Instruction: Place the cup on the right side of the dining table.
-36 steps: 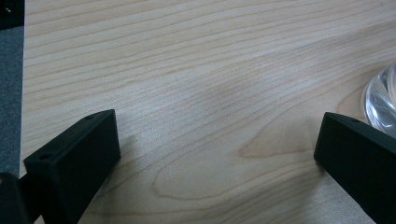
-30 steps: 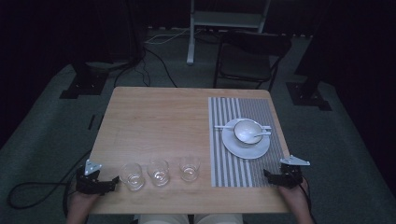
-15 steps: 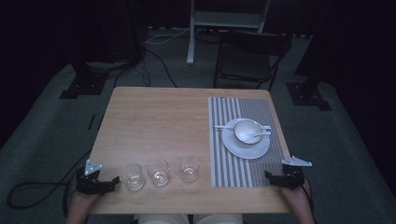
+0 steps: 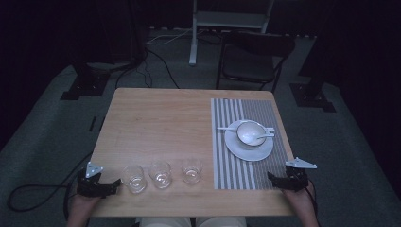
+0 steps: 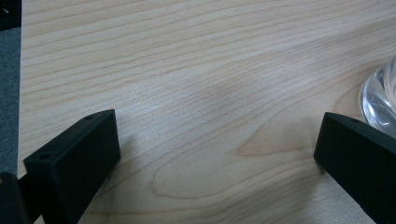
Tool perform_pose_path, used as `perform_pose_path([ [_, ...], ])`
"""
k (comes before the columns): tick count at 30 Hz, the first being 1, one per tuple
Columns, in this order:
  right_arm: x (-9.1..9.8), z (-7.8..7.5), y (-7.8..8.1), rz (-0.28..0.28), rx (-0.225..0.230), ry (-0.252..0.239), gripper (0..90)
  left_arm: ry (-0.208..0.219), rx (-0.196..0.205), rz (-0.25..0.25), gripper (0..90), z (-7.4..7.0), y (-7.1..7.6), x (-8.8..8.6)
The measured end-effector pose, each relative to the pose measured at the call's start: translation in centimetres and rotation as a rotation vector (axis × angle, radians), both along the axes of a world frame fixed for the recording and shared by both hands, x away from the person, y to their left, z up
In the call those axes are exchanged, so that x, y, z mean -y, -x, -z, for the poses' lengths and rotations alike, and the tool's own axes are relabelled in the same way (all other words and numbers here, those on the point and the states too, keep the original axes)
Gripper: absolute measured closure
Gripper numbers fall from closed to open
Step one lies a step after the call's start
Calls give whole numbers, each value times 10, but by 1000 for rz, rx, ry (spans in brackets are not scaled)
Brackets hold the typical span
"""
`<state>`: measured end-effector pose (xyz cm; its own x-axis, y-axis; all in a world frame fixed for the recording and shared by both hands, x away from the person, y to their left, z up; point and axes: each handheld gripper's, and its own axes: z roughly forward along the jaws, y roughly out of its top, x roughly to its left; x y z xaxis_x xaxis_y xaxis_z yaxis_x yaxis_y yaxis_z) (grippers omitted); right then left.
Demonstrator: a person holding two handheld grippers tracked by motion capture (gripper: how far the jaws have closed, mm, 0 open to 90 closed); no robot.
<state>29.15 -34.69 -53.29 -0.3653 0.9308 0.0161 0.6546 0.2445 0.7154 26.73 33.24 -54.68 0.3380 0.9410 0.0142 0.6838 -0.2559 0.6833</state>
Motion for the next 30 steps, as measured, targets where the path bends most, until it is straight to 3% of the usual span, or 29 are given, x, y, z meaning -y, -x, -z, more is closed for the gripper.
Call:
perform_pose_path([
  [19, -11, -31, 0, -34, 80, -51, 108, 0, 0, 0, 7, 0, 0, 0],
  [30, -24, -43, -6, -65, 107, -52, 108, 0, 0, 0, 7, 0, 0, 0],
])
